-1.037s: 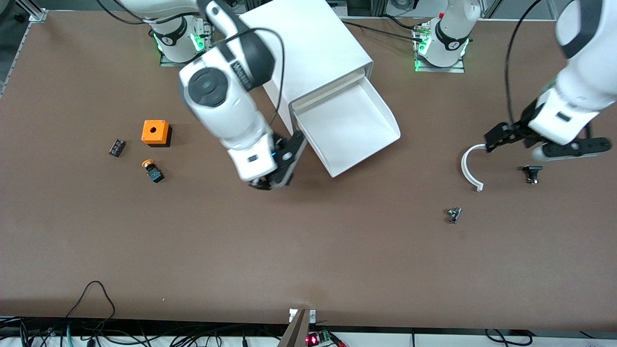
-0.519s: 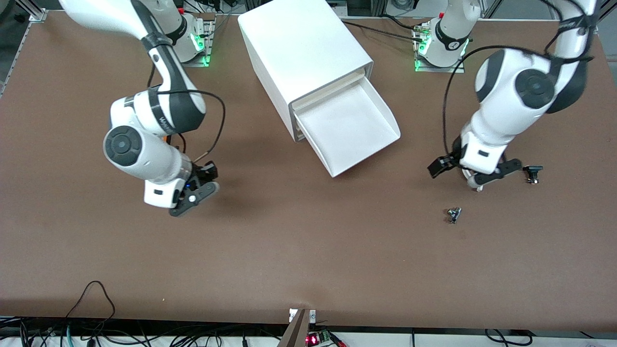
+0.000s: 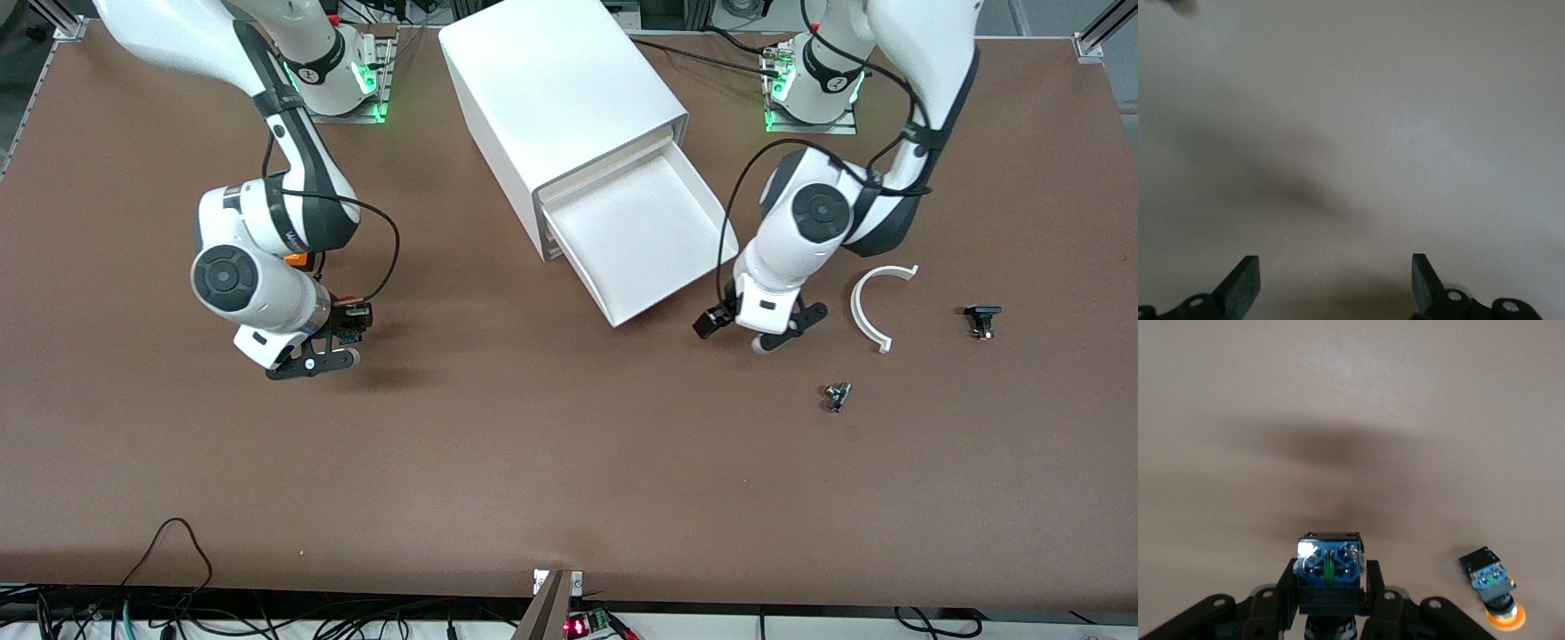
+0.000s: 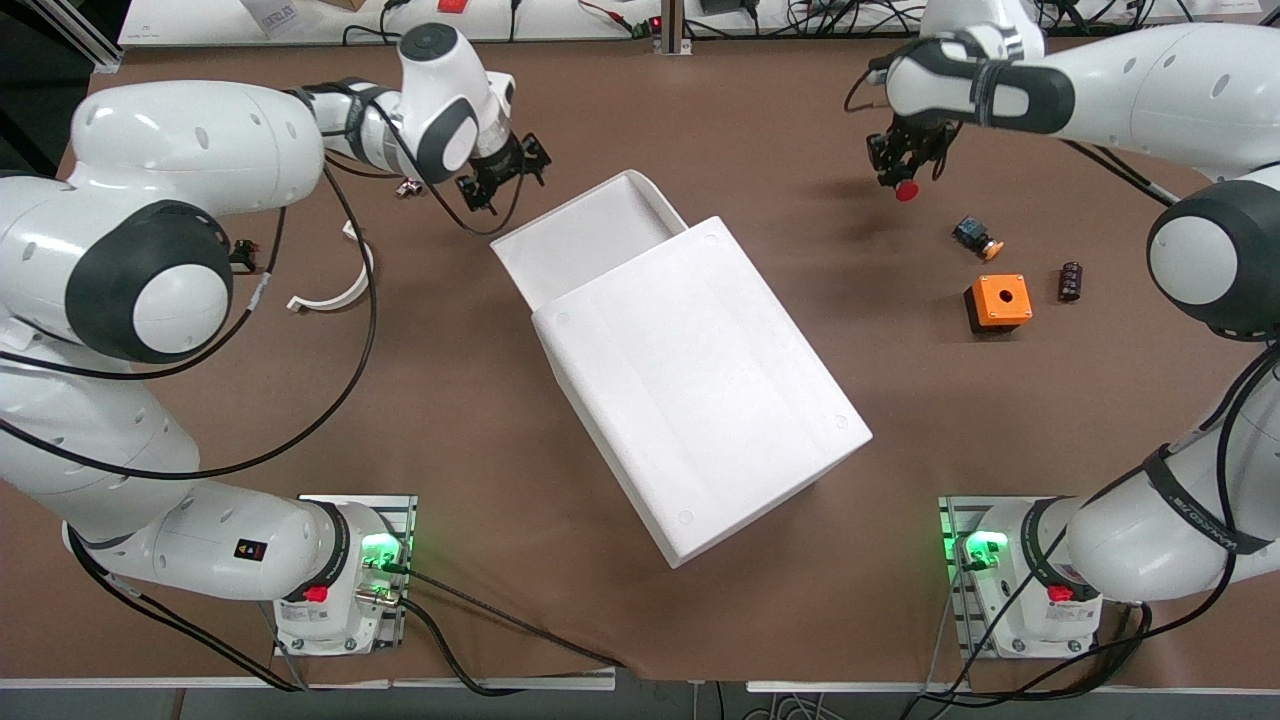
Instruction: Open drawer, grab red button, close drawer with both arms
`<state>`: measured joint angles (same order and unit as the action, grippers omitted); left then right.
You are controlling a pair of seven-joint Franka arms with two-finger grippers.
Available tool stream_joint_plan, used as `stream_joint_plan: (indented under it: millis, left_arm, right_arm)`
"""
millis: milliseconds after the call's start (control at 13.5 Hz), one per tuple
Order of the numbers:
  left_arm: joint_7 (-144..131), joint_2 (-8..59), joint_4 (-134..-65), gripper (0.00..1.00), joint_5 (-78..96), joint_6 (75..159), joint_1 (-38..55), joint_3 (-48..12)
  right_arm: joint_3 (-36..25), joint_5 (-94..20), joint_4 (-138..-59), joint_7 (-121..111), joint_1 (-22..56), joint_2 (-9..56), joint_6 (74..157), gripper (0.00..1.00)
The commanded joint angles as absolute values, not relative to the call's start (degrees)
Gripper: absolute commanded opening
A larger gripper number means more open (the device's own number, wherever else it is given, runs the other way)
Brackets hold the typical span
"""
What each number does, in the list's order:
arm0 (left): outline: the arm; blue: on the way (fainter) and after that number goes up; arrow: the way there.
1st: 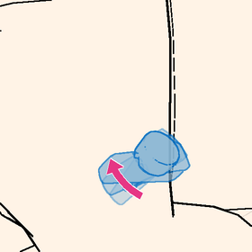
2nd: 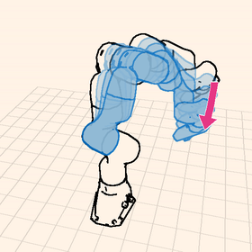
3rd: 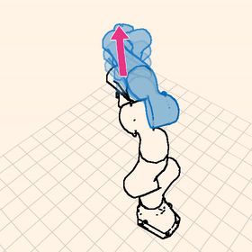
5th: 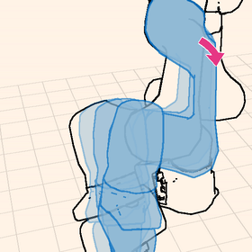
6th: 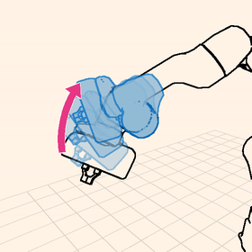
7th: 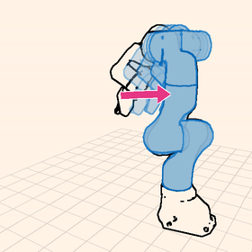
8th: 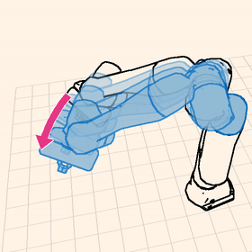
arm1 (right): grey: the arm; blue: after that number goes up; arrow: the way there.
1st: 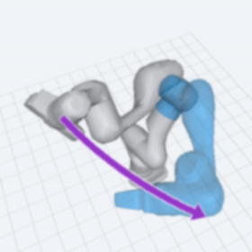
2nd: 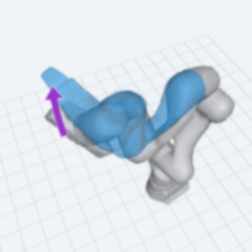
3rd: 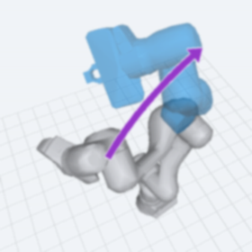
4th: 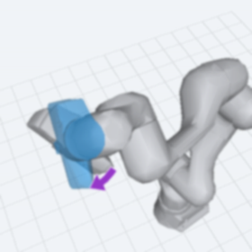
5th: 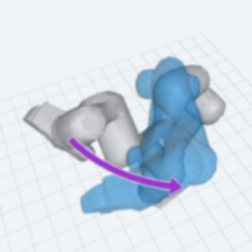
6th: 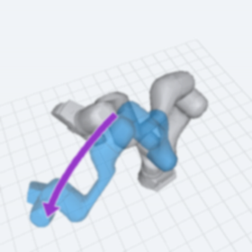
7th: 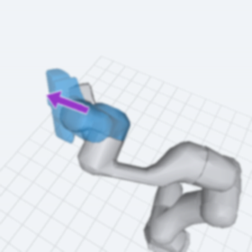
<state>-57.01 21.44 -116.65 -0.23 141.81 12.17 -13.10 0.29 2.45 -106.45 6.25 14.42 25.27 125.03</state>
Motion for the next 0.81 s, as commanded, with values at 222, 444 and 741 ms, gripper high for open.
stream_joint_plan:
  millis: [222, 444, 741]
  left_arm:
    - [-56.95, 20.04, -120.14, 1.0, 0.09, 141.33, 13.54, -19.05]
    - [-56.95, 19.16, -122.95, 1.0, 0.09, 141.33, 13.54, -22.31]
    - [-56.87, 18.28, -124.71, 1.0, 0.17, 141.24, 13.54, -27.06]
  right_arm:
    - [-1.66, 4.48, -122.41, 8.17, 13.8, 23.03, 143.76, 0.3]
    - [-1.76, 4.22, -122.61, 12.71, 13.71, 22.68, 144.59, 1.0]
    - [-1.41, 3.69, -106.04, 16.52, 13.8, 19.08, 118.45, 1.0]
